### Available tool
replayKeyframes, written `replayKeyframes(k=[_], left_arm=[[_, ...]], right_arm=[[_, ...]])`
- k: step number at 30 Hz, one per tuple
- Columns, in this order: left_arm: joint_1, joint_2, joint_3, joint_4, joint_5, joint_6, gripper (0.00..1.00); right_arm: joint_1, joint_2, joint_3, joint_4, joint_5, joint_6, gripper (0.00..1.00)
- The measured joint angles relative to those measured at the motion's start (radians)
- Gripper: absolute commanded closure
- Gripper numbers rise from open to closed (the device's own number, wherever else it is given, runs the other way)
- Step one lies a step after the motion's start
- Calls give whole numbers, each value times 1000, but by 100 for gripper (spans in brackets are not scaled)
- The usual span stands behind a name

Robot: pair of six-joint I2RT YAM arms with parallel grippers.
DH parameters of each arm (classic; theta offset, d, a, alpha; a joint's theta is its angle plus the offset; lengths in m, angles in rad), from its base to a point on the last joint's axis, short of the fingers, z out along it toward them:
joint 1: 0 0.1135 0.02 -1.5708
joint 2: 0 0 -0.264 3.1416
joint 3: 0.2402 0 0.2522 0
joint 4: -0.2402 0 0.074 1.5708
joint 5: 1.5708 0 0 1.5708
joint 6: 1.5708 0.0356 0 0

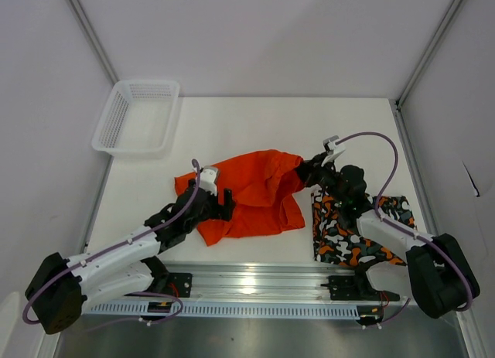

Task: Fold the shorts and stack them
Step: Flatten the shorts out

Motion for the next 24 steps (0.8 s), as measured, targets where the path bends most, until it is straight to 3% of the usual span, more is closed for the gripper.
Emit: replayKeyframes(k=[11,24], left_arm=[[-2,46,-23,46,52,37,16],[-34,-216,-156,52,85,0,22]], right_arm=[[-54,50,-8,56,-29,69,100],[-171,150,-28,91,-15,180,100]])
